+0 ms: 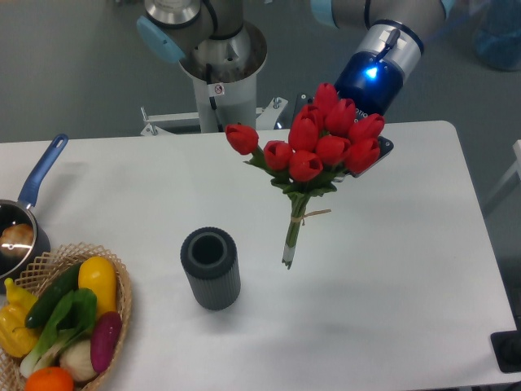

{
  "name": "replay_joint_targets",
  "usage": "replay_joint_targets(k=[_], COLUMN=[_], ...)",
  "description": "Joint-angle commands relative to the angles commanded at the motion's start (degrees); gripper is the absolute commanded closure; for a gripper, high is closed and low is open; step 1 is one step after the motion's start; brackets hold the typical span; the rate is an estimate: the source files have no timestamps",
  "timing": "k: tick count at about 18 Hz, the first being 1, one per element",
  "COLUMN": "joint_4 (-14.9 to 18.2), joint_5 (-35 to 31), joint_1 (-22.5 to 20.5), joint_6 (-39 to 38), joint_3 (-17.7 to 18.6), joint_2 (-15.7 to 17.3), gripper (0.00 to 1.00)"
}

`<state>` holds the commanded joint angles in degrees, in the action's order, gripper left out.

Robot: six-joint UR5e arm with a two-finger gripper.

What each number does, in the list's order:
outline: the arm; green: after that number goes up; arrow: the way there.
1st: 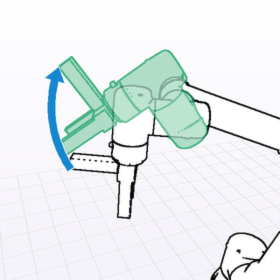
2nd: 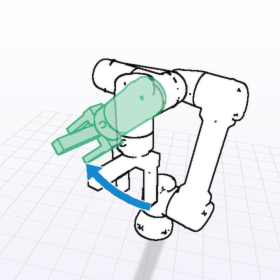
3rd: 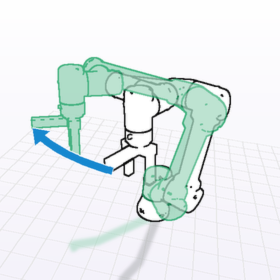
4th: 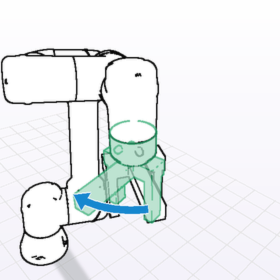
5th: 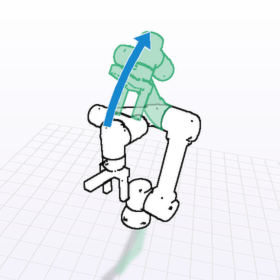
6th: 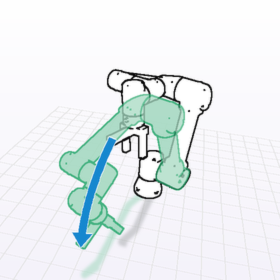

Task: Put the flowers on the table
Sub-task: 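Hold the red tulip bouquet and tilt it, stems swinging outward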

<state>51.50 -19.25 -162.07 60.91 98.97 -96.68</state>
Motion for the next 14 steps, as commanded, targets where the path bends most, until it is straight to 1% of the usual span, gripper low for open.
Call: replay_joint_targets(k=[3, 5, 8, 11, 14], joint_4=[0.00, 0.09, 0.09, 0.44, 0.61], joint_5=[0.00, -0.17, -0.35, -0.61, -5.61], joint_1=[0.00, 0.00, -0.61, -0.70, -0.18], joint_6=[0.00, -0.44, -0.44, -0.53, -0.62], joint_3=[0.53, -0.44, -0.53, -1.49, -2.37], joint_2=[0.09, 0.09, 0.09, 0.00, 0.44], gripper=[0.52, 0.52, 0.52, 0.52, 0.52])
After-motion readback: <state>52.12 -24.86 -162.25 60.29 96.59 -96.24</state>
